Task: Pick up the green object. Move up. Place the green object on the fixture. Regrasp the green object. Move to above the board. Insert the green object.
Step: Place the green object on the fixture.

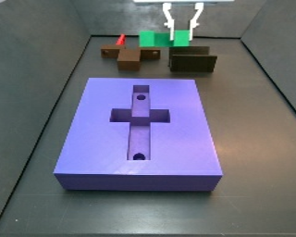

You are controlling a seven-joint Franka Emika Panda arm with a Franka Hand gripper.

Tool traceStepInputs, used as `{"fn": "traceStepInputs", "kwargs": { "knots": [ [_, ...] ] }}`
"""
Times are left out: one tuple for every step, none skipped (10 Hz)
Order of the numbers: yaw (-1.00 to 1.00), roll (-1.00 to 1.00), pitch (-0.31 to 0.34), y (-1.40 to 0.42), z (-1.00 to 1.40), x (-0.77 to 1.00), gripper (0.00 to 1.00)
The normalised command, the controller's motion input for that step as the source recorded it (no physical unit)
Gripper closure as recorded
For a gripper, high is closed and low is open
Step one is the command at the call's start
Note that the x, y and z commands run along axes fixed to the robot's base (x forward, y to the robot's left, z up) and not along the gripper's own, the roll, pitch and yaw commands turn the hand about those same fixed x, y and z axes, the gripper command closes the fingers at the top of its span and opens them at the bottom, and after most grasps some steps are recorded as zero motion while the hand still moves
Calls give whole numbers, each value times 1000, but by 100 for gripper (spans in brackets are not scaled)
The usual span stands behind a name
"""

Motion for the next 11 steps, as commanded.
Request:
{"fn": "traceStepInputs", "kwargs": {
  "knots": [
    [0, -471, 369, 217, 329, 866, 100],
    [69, 186, 20, 6, -200, 163, 100],
    [0, 0, -86, 0, -37, 0, 100],
    [111, -94, -203, 354, -317, 651, 100],
    [0, -289, -40, 617, -269, 911, 100],
    [0, -400, 0, 691, -271, 837, 100],
    [0, -437, 0, 697, -386, 740, 100],
    [-89, -471, 0, 474, -423, 837, 100],
    [-91, -434, 29, 446, -371, 869, 100],
    [-80, -363, 206, 303, -291, 914, 100],
    [-117, -369, 246, 66, -117, 966, 100]
  ]
}}
